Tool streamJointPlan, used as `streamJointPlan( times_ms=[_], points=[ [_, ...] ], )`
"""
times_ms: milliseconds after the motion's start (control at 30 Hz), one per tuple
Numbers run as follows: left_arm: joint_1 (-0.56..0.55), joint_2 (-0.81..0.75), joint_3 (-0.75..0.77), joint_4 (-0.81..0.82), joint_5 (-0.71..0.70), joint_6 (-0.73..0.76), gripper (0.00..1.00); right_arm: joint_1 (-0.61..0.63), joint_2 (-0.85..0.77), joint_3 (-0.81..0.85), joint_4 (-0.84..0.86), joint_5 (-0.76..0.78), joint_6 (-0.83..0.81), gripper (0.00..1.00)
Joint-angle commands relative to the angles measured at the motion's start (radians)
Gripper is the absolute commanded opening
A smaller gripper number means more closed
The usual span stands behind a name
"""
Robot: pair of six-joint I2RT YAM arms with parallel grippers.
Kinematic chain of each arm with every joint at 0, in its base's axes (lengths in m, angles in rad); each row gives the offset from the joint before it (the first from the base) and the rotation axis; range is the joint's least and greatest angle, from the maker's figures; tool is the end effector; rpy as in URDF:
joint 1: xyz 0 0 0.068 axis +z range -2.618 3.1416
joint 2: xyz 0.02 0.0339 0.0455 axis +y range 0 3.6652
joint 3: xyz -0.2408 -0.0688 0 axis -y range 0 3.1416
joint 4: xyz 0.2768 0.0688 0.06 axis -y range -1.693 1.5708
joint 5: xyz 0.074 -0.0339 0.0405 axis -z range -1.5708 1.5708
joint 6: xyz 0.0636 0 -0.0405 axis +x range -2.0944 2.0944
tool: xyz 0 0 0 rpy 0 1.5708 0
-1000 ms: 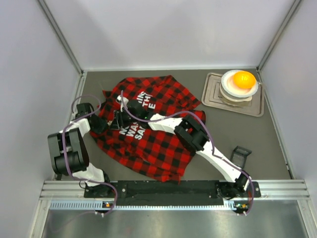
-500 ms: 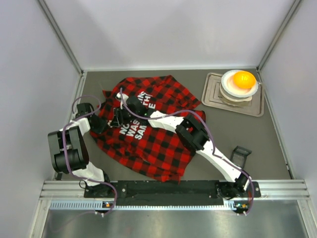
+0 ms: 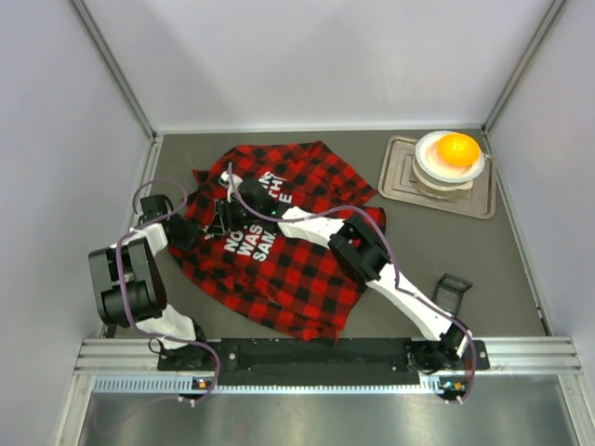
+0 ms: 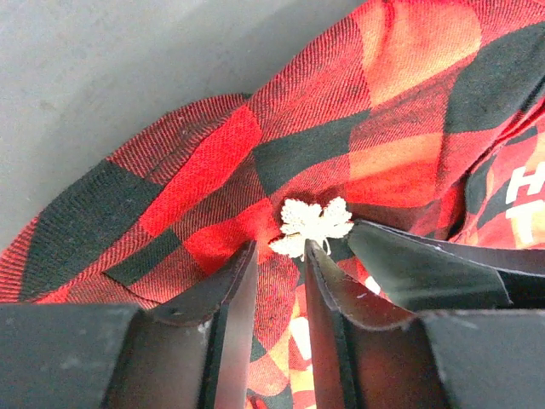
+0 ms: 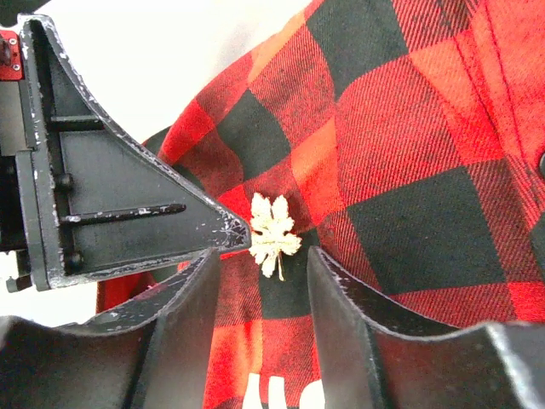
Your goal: Remove the brooch from the garment
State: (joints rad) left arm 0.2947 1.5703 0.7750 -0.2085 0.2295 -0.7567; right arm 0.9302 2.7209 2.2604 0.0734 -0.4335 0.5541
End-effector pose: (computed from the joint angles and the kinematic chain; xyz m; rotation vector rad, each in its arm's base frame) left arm 0.3195 0.0819 0.0840 -1.2307 2.2955 -0.4657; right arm 0.3589 0.5262 0.0929 -0.7219 2.0737 1.3394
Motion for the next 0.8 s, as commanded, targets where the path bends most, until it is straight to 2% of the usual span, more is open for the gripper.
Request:
streamJointPlan(
  times_ms=[0, 67, 233, 367, 633, 767],
  points=[
    [0.014, -0.047, -0.055, 0.089, 0.059, -0.013, 0.36, 0.002, 0.036, 0.039, 0.066, -0.066, 0.076, 0.39],
    [0.014, -0.062, -0.074, 0.101, 0.054, -0.020, 0.35, 0.004, 0.036, 0.036, 0.078, -0.074, 0.082, 0.39],
    [0.015, -0.038, -0.052, 0.052, 0.045, -0.004, 0.24, 0.004, 0.031, 0.034, 0.103, -0.099, 0.112, 0.38],
    [0.015, -0.102, -0.071, 0.054, -0.007, 0.025, 0.24, 0.001, 0.011, 0.004, 0.167, -0.131, 0.182, 0.37],
    [0.015, -0.214, -0.091, -0.002, -0.070, 0.017, 0.31, -0.001, 0.039, 0.048, 0.187, -0.146, 0.276, 0.36],
    [0.015, -0.227, -0.088, -0.006, -0.088, -0.009, 0.46, -0.001, 0.043, 0.054, 0.186, -0.145, 0.279, 0.36]
  ],
)
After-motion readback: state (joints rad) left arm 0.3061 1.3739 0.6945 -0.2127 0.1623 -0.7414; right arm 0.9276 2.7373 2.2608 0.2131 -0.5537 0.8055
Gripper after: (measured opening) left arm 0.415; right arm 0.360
